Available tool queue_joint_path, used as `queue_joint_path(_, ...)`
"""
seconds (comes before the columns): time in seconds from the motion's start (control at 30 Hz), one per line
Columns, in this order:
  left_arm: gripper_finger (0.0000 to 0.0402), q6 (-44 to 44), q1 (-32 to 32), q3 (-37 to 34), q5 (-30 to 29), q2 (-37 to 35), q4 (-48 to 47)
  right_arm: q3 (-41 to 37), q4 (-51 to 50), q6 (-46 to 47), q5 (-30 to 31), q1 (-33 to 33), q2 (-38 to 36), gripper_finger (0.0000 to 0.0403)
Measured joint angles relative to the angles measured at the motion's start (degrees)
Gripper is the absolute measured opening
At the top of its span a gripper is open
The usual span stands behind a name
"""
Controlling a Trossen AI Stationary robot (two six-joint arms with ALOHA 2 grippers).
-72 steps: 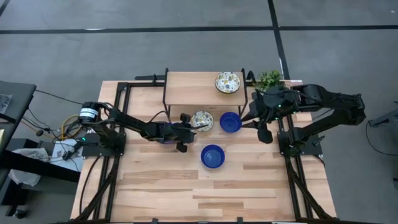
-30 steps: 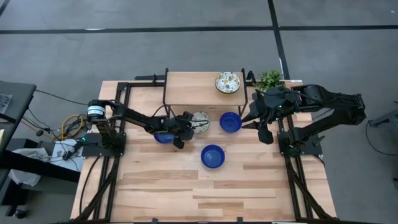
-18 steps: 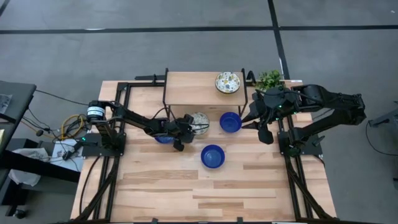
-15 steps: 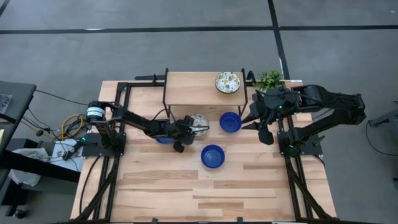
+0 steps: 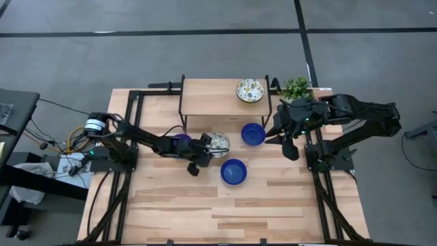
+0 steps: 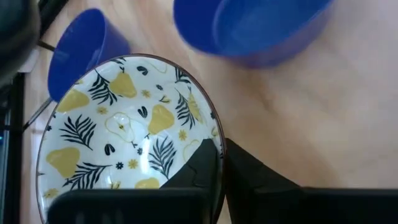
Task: Pick & Place Mini bowls
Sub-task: Stack the yellow patterned bowl on top of the yellow patterned bowls on the shelf
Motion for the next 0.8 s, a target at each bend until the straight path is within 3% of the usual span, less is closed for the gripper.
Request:
queue_joint_path(0.43, 0.0011, -6.4, -13.7, 0.0, -1.6, -9.7, -4.0, 0.0, 10.7, 7.9, 8.0, -0.2, 11.3, 0.0091)
queue_joint_path(0.8, 0.0012, -5.7, -23.8, -0.3, -16.3, -9.9, -4.8, 0.0, 20.3, 13.4, 8.6, -3.8, 21.3, 0.0091)
